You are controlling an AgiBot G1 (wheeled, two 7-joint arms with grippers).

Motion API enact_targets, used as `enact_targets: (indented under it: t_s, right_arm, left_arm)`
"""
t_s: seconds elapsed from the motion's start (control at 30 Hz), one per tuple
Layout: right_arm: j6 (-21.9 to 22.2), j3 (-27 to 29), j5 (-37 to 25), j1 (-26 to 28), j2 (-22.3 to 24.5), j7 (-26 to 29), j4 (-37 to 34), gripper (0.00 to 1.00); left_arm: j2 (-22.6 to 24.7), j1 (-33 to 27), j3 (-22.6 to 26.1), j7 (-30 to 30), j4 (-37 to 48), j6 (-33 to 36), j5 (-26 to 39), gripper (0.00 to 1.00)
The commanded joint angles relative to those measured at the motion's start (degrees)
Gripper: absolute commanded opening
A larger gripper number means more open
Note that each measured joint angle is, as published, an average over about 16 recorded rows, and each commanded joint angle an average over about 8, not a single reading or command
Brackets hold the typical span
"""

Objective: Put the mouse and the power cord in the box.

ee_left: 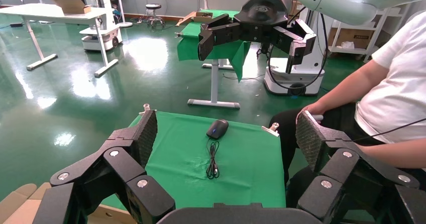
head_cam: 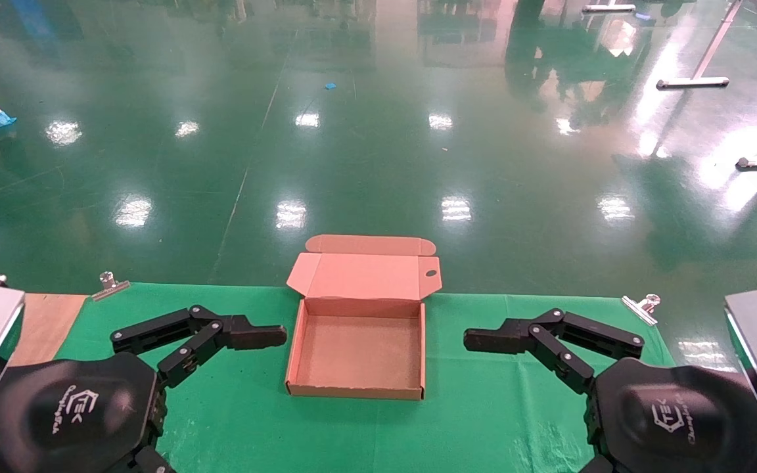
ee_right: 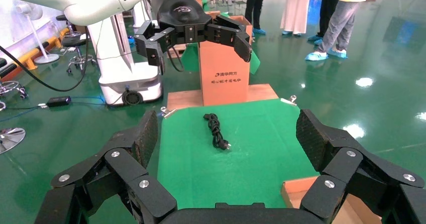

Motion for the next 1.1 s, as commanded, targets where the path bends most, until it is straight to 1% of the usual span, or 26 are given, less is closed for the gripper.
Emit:
enact_targets:
  t_s: [0.03,1.1]
  right_arm:
    - [0.0,0.0,0.0,0.0,0.0,0.0,0.0,1.0]
    - [-0.03,0.03,0.05,-0.02,-0.03,0.0,0.01,1.0]
  left_arm:
    - [0.0,0.0,0.0,0.0,0.0,0.0,0.0,1.0]
    - [0.08,-0.06,0.1,0.16,0.13,-0.06,0.11,1.0]
